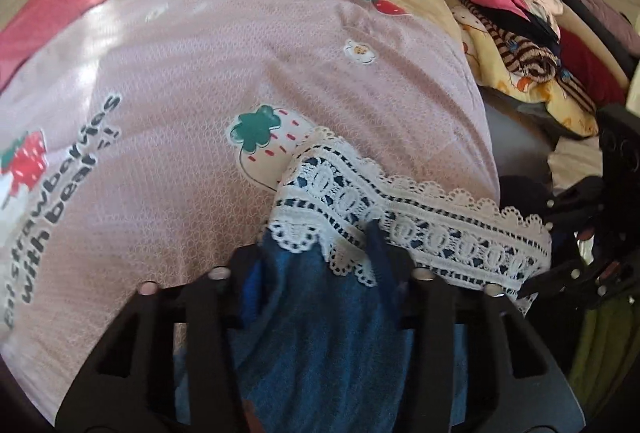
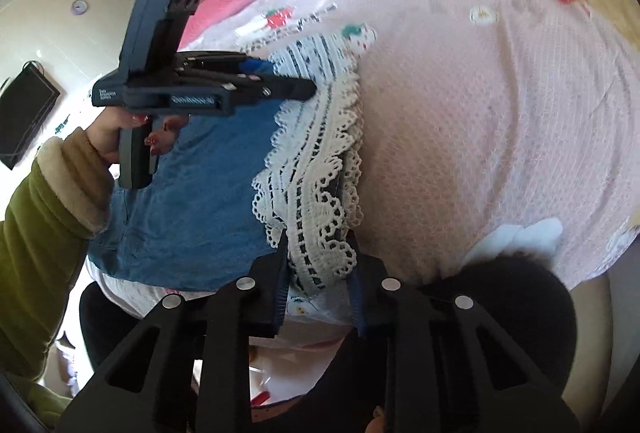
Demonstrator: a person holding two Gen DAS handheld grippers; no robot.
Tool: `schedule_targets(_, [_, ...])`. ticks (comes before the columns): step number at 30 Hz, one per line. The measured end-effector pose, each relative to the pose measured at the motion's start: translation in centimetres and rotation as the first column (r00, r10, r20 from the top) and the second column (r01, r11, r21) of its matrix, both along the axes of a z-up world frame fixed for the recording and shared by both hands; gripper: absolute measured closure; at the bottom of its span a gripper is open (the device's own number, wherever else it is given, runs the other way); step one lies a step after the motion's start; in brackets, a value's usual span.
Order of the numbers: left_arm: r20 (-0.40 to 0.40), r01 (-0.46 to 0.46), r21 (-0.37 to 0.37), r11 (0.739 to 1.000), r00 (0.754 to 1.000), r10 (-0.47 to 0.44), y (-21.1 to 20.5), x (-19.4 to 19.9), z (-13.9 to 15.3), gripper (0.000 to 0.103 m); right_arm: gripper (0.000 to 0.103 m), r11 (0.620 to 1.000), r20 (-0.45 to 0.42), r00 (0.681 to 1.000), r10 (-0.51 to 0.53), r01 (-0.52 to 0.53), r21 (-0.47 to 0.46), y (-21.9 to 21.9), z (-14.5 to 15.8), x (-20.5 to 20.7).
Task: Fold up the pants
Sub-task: 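Lift the lace hems with both grippers and raise them off the bed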
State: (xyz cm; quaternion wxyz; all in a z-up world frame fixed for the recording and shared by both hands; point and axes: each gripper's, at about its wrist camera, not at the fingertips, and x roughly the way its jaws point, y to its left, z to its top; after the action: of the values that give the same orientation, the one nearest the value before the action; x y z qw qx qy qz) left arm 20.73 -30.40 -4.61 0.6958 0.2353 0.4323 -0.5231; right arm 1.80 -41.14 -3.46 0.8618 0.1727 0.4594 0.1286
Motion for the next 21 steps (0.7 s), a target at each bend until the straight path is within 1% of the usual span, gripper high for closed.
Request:
schedule_targets(1, [0.013,-0.006,-0.006,1.0,1.0,0.006,0.2,-0.1,0.2,0.078,0.08,1.0,0.014,1.0,0.0,0.0,-0.008,0.1,0.3,-0.1])
schedule_targets(2, [0.013,-0.011,-0.013,1.0,1.0,0.011,0.4,0.0,0.4,0.083,0.08,1.0,0.035,0.999,0.001,0.0,-0.025,0.4,0.8,-0.3])
schedule_targets(3, [0.009,-0.016,-0.026,1.0,1.0,0.016,0.8,0.0,0.7,0.085,0.08,0.999,0.05,0.999,0.003,-0.001,-0.036,0.6,1.2,-0.5])
schedule_targets(9, [0.009,-0.036,-0.135,0.99,0.999,0.037,3.0,-0.4,3.1,0.085,0.081,0.999,0.128,0.992,0.017,-0.011,-0.051,1.5,3.5,-1.4])
schedule_targets(13, [0.031,-0.047,-0.205,0.978,0.998,0.055,4.9,-1.0,5.0,0.085,0.081,0.998,0.162,0.986,0.034,-0.024,-0.064,2.4,4.7,-1.9])
schedule_targets(21, [0.047,-0.096,-0.278,0.956,0.992,0.113,9.5,-1.9,7.6,0.085,0.081,0.992,0.224,0.969,0.105,-0.087,-0.088,5.7,7.2,-2.7])
